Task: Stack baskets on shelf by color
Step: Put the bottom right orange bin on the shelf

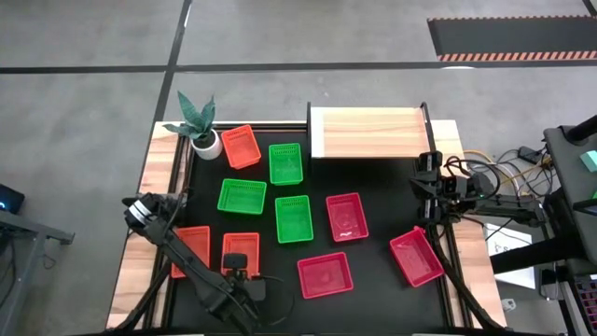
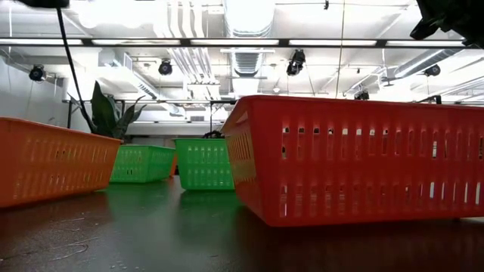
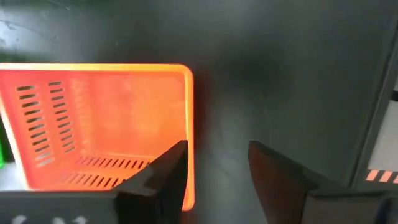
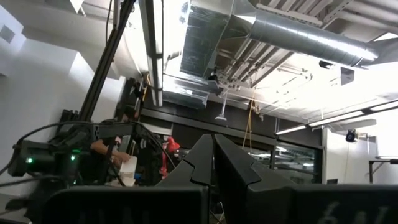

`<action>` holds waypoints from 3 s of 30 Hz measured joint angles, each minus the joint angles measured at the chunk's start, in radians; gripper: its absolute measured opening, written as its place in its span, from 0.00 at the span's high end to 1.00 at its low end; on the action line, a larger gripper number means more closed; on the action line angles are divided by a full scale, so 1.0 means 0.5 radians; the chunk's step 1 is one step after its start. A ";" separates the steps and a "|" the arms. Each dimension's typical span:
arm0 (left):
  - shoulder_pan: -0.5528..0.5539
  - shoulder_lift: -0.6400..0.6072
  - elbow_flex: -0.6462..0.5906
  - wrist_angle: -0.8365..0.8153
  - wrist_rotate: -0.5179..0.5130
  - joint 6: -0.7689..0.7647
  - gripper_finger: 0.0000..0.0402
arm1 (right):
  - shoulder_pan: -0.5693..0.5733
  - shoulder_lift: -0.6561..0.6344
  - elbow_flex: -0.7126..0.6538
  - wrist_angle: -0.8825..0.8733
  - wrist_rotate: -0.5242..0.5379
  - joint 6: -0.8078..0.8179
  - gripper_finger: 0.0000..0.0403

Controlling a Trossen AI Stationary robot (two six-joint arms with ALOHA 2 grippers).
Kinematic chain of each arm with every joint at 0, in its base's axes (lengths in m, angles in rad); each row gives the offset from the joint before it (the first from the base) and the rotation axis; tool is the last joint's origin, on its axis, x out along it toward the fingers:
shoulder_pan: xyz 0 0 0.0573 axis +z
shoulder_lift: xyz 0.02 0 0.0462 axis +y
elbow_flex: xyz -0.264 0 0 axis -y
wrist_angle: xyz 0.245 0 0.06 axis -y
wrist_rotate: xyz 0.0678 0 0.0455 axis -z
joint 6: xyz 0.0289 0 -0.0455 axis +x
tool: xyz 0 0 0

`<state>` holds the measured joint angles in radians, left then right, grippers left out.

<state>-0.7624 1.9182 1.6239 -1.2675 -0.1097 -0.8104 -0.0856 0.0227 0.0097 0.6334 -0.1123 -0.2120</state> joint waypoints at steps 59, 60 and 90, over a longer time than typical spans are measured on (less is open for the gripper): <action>0.684 -0.061 1.445 0.169 -0.220 1.083 1.00 | 0.000 0.001 0.000 -0.023 0.000 -0.032 0.98; 0.740 -0.062 1.445 0.202 -0.218 1.170 1.00 | 0.000 0.000 0.000 -0.023 0.004 -0.032 0.98; 1.974 0.460 1.289 0.822 -0.209 1.898 1.00 | -0.001 -0.002 0.037 -0.105 0.014 -0.033 0.98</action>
<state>0.2244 2.1481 2.2684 -0.8565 -0.2142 0.1387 -0.0860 0.0216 0.0280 0.5808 -0.1051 -0.2287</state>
